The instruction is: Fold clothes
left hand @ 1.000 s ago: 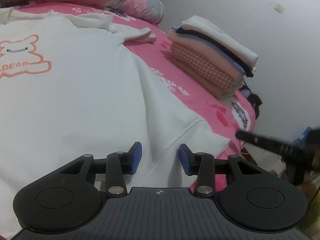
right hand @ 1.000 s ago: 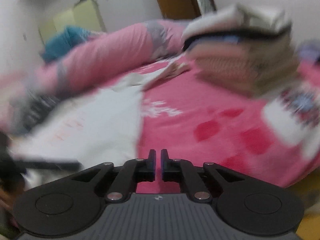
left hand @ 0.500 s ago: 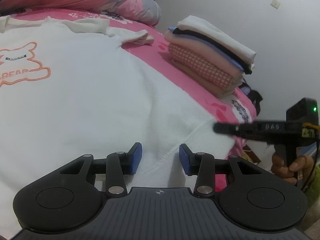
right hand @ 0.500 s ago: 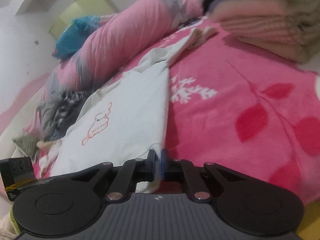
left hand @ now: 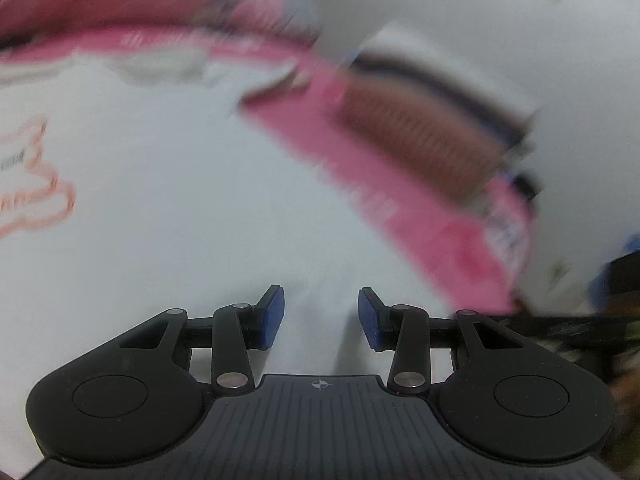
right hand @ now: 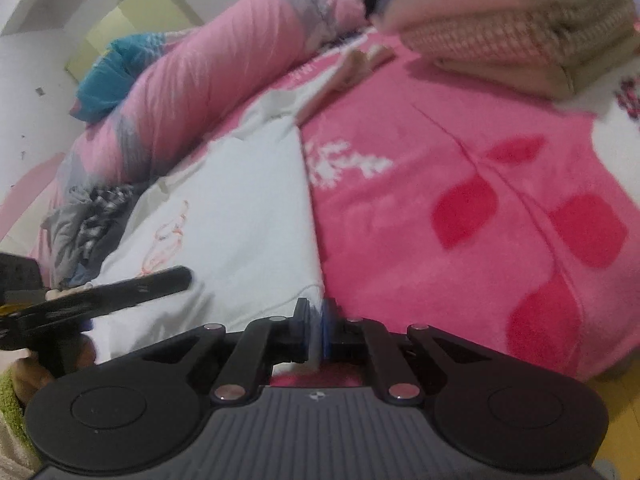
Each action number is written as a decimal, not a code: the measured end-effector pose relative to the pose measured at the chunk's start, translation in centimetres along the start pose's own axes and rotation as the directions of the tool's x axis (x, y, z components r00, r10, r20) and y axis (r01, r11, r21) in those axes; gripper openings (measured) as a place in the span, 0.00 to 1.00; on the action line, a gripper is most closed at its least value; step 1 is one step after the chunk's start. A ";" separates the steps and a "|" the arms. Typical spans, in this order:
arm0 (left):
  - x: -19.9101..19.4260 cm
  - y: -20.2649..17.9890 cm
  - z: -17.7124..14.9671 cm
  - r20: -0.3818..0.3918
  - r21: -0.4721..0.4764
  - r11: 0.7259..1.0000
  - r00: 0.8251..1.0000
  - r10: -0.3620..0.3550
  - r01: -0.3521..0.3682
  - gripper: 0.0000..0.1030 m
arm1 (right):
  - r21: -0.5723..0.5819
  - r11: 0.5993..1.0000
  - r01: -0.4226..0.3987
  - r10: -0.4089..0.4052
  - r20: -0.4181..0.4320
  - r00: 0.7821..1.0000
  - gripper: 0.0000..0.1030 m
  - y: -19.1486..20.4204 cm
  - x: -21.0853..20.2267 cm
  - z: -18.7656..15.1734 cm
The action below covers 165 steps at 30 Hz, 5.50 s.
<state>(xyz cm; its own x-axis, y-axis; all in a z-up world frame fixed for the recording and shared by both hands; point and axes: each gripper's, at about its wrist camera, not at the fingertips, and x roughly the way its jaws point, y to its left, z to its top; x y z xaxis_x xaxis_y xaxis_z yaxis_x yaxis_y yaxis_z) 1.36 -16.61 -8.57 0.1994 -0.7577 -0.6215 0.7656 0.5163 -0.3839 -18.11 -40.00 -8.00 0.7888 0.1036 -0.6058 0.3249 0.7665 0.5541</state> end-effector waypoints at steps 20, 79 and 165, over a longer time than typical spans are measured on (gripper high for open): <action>-8.2 5.8 -5.7 0.099 -0.241 0.970 0.993 0.058 -0.032 0.37 | -0.358 0.932 0.046 -0.074 -0.064 0.995 0.06 3.5 2.8 2.3; -30.3 14.6 -17.0 0.308 -0.478 0.871 0.907 0.286 -0.113 0.37 | -0.573 0.723 -0.385 0.213 -0.345 0.914 0.11 30.9 12.7 -12.2; -15.1 18.3 2.1 0.204 -0.286 0.865 0.856 0.476 -0.412 0.39 | -0.359 0.933 -0.002 -0.003 -0.013 1.000 0.15 12.4 12.9 9.1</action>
<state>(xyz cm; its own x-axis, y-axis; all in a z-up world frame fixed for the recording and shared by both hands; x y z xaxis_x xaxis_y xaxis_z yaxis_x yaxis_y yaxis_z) 13.71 3.44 -4.77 0.6595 -0.4843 -0.5749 0.4051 0.8732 -0.2709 0.90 -34.93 -3.75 0.7811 0.1097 -0.6148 0.1141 0.9428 0.3132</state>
